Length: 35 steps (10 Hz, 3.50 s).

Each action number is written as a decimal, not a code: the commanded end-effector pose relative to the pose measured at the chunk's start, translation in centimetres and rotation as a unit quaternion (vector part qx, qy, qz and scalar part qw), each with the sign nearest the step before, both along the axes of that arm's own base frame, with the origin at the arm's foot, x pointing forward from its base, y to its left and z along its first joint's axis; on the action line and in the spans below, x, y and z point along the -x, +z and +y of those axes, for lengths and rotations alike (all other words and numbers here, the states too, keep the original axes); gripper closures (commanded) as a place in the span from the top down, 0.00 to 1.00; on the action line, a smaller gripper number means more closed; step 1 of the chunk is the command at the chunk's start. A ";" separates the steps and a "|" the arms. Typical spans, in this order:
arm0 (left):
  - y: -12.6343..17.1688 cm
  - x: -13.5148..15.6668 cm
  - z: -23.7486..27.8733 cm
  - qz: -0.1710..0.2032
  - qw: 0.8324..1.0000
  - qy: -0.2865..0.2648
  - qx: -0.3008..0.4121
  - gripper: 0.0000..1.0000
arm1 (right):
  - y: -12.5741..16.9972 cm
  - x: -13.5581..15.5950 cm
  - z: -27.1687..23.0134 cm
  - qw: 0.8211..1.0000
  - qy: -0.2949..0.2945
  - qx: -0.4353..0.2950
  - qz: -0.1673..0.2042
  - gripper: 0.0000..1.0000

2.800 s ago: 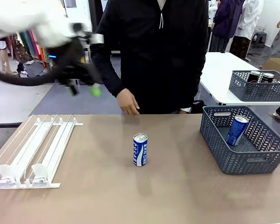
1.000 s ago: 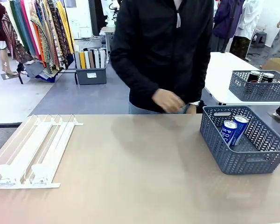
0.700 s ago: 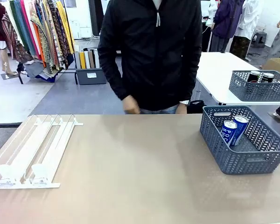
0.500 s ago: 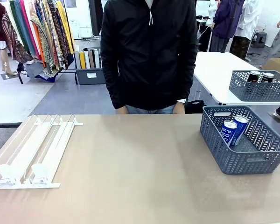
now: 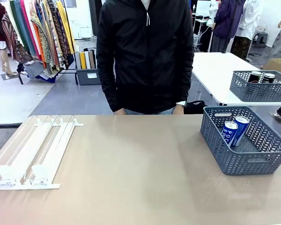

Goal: Retrieve and store the cans from the dispenser.
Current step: Pick up one can from the Automatic Can Dispenser and place it in the middle of the table.

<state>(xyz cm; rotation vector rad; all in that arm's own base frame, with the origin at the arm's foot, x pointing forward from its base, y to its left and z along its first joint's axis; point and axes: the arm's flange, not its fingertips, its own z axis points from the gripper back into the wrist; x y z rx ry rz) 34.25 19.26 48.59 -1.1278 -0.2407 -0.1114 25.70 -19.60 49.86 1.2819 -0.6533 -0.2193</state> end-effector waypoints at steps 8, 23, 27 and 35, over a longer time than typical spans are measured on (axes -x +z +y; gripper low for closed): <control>0.2 0.2 0.0 0.003 1.000 -0.002 0.002 1.00 | 0.2 -0.4 0.1 1.000 -0.001 -0.007 -0.021 1.00; 0.2 0.2 0.0 0.003 1.000 -0.002 0.002 1.00 | 0.2 -0.4 0.1 1.000 -0.001 -0.007 -0.021 1.00; 0.2 0.2 0.0 0.003 1.000 -0.002 0.002 1.00 | 0.2 -0.4 0.1 1.000 -0.001 -0.007 -0.021 1.00; 0.2 0.2 0.0 0.003 1.000 -0.002 0.002 1.00 | 0.2 -0.4 0.1 1.000 -0.001 -0.007 -0.021 1.00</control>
